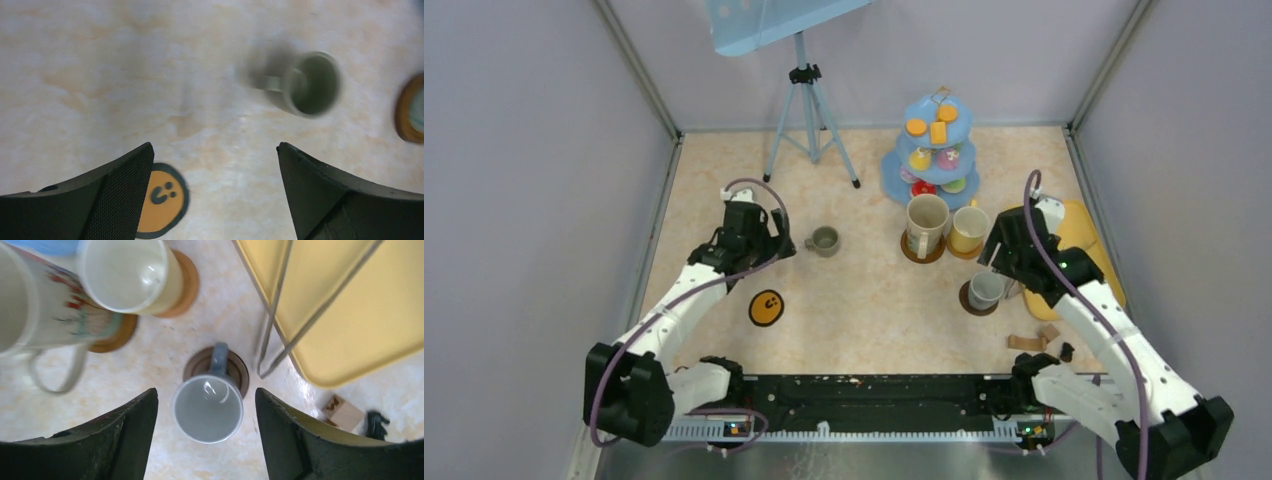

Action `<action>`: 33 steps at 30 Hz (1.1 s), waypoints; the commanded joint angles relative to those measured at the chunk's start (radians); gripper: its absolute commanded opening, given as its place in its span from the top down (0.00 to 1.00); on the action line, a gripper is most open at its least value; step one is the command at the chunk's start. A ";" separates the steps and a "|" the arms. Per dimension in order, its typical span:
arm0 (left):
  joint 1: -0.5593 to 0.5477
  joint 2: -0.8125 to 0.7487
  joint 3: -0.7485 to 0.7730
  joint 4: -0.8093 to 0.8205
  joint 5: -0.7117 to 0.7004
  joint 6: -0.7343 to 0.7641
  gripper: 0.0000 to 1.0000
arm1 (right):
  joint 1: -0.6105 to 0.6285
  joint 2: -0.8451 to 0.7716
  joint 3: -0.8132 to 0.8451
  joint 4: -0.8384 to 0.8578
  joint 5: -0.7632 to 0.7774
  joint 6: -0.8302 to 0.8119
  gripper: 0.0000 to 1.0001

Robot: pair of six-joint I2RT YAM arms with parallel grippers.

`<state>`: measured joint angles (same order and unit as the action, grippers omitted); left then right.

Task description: Serve the afternoon tea

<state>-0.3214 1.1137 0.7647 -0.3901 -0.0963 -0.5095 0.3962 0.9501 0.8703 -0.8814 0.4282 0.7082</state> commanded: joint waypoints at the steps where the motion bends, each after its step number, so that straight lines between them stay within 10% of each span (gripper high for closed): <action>1: 0.161 0.091 0.013 -0.168 -0.097 -0.132 0.01 | -0.008 -0.097 0.093 0.095 -0.043 -0.196 0.29; 6: 0.362 0.110 -0.105 -0.128 0.034 -0.187 0.05 | -0.008 -0.102 0.090 0.238 -0.204 -0.269 0.29; 20: 0.351 0.165 -0.269 -0.023 0.186 -0.292 0.21 | -0.008 -0.131 0.061 0.330 -0.268 -0.266 0.31; 33: -0.262 0.349 -0.097 0.059 0.283 -0.402 0.39 | -0.006 -0.157 0.032 0.408 -0.373 -0.323 0.33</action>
<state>-0.5308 1.4002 0.6456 -0.2764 0.1722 -0.9249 0.3962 0.7925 0.9226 -0.5762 0.1532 0.4358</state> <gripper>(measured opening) 0.607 0.675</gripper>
